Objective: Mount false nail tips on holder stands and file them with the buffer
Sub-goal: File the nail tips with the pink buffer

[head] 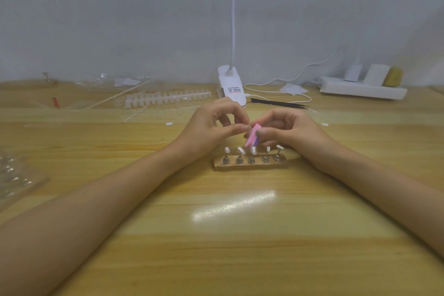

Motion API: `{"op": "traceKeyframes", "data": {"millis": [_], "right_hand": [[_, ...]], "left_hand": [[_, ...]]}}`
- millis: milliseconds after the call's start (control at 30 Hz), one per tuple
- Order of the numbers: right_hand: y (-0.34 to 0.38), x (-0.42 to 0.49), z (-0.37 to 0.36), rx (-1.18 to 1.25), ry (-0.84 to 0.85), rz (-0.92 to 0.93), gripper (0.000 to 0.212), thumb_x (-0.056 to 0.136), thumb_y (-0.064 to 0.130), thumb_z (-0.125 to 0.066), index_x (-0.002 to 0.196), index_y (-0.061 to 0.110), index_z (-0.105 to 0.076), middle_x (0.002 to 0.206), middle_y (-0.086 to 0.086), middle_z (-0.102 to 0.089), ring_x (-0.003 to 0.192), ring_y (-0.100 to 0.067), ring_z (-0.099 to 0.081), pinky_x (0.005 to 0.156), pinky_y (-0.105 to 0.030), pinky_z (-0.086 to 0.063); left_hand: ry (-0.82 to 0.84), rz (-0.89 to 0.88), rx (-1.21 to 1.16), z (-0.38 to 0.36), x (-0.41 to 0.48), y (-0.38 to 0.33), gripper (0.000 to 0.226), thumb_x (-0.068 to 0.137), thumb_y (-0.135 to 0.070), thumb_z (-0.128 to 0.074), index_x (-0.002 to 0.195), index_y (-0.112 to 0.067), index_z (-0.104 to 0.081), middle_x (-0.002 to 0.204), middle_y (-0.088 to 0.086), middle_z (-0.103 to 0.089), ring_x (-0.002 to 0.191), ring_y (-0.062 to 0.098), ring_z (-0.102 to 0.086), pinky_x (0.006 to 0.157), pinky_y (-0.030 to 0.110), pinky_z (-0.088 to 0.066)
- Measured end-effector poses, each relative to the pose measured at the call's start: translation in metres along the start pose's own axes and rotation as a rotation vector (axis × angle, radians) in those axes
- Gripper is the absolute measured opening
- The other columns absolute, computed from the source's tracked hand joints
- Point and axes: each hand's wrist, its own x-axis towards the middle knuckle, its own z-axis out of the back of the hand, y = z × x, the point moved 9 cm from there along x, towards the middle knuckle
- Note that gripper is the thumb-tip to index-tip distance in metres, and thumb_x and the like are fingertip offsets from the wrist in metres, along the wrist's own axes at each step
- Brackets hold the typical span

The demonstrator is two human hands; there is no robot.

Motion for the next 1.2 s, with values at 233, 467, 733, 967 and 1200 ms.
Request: {"op": "traceKeyframes", "data": {"millis": [233, 467, 733, 967, 1200], "right_hand": [[0.000, 0.000, -0.003, -0.024, 0.018, 0.002, 0.024, 0.082, 0.024, -0.075, 0.100, 0.008, -0.071, 0.095, -0.011, -0.078, 0.086, -0.018, -0.075, 0.072, -0.022, -0.056], [0.001, -0.001, -0.002, -0.003, 0.015, 0.006, 0.019, 0.084, 0.023, -0.073, 0.099, 0.011, -0.070, 0.096, -0.011, -0.077, 0.088, -0.019, -0.075, 0.075, -0.025, -0.058], [0.001, -0.001, -0.002, -0.024, 0.015, 0.008, 0.023, 0.084, 0.025, -0.073, 0.100, 0.010, -0.070, 0.097, -0.012, -0.077, 0.091, -0.022, -0.075, 0.082, -0.030, -0.060], [0.001, -0.001, 0.000, -0.014, -0.009, -0.008, 0.025, 0.080, 0.023, -0.075, 0.098, 0.006, -0.069, 0.096, -0.014, -0.077, 0.091, -0.025, -0.075, 0.081, -0.032, -0.061], [0.001, -0.002, 0.002, 0.002, -0.033, -0.026, 0.022, 0.080, 0.025, -0.074, 0.096, 0.010, -0.070, 0.096, -0.013, -0.077, 0.089, -0.022, -0.075, 0.081, -0.031, -0.060]], "left_hand": [[-0.003, 0.009, -0.013, 0.001, -0.001, -0.001, 0.005, 0.086, -0.009, -0.073, 0.082, -0.007, -0.070, 0.089, 0.006, -0.066, 0.075, 0.000, -0.055, 0.073, 0.019, -0.046], [-0.011, 0.013, -0.025, 0.001, 0.000, 0.000, 0.006, 0.085, -0.008, -0.074, 0.081, -0.006, -0.070, 0.086, 0.007, -0.068, 0.078, 0.006, -0.056, 0.074, 0.025, -0.045], [-0.012, 0.019, -0.038, 0.002, -0.001, -0.001, 0.006, 0.084, -0.009, -0.075, 0.080, -0.010, -0.071, 0.086, 0.007, -0.067, 0.078, 0.009, -0.055, 0.072, 0.024, -0.044], [-0.020, 0.035, -0.022, 0.003, -0.001, 0.002, 0.007, 0.084, -0.014, -0.075, 0.080, -0.017, -0.070, 0.091, 0.004, -0.062, 0.074, 0.019, -0.050, 0.073, 0.019, -0.043], [-0.034, 0.045, -0.025, 0.004, 0.000, 0.003, 0.006, 0.084, -0.016, -0.076, 0.081, -0.017, -0.070, 0.093, -0.003, -0.057, 0.071, 0.010, -0.046, 0.074, 0.015, -0.043]]}}
